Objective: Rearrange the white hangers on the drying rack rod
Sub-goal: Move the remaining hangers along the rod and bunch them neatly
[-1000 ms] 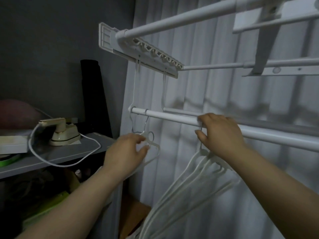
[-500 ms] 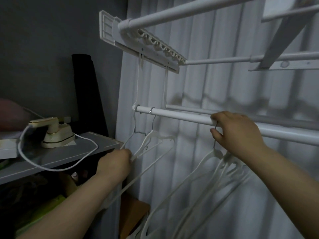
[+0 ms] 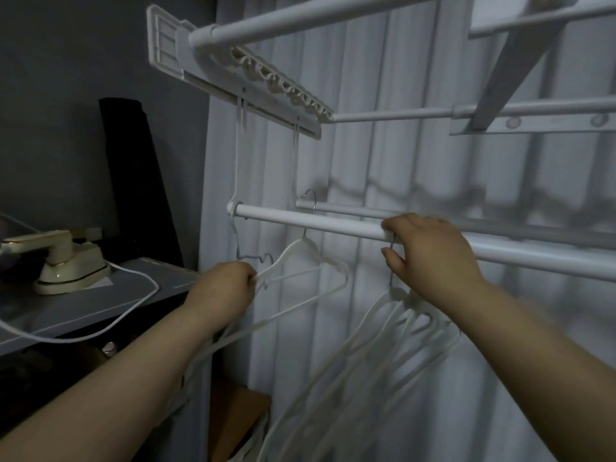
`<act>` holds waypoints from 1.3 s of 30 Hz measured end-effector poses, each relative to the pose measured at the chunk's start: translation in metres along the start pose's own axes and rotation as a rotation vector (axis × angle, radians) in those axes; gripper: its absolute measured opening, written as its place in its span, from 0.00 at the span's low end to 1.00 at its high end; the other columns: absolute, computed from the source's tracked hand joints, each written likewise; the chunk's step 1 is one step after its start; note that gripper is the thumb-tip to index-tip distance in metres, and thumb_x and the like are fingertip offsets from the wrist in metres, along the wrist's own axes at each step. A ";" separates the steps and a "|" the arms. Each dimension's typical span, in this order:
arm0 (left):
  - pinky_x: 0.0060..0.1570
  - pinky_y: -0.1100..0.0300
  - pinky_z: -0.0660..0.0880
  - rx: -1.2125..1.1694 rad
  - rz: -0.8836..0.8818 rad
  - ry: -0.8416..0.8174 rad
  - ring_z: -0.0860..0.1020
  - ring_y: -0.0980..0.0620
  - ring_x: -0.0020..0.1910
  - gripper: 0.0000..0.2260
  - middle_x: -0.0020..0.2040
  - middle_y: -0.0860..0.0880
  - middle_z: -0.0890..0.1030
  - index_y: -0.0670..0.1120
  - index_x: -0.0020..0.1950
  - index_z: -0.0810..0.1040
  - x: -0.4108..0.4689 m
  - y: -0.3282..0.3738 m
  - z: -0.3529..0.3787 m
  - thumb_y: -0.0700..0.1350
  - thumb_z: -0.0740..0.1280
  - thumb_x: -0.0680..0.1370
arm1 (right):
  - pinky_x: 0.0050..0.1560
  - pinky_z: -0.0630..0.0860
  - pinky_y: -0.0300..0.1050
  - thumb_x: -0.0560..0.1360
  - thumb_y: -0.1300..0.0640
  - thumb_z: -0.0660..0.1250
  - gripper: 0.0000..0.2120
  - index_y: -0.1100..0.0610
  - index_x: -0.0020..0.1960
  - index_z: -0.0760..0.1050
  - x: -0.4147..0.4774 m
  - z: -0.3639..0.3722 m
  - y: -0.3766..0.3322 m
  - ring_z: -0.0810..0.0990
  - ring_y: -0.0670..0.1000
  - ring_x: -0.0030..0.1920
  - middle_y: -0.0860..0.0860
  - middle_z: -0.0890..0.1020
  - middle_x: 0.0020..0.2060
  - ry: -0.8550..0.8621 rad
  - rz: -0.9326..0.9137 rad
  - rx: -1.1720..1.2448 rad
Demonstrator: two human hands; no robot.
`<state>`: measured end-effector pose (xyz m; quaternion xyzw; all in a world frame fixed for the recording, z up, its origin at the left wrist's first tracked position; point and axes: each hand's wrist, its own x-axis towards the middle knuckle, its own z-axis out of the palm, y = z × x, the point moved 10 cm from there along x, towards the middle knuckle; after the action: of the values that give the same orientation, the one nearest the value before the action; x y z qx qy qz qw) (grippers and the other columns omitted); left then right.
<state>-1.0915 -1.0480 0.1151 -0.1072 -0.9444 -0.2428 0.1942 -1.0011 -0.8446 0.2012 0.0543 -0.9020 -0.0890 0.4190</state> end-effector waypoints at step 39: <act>0.40 0.74 0.71 -0.234 -0.108 -0.242 0.77 0.64 0.34 0.17 0.31 0.59 0.82 0.57 0.34 0.78 -0.288 -0.193 -0.140 0.36 0.64 0.76 | 0.23 0.72 0.33 0.76 0.57 0.61 0.13 0.54 0.34 0.76 -0.079 -0.050 -0.305 0.72 0.42 0.22 0.46 0.77 0.21 -0.803 -0.214 1.394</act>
<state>-0.8448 -1.3153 0.0267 -0.1067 -0.9305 -0.3465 0.0522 -0.9051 -1.1347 0.1115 0.3526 -0.8217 0.4411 -0.0775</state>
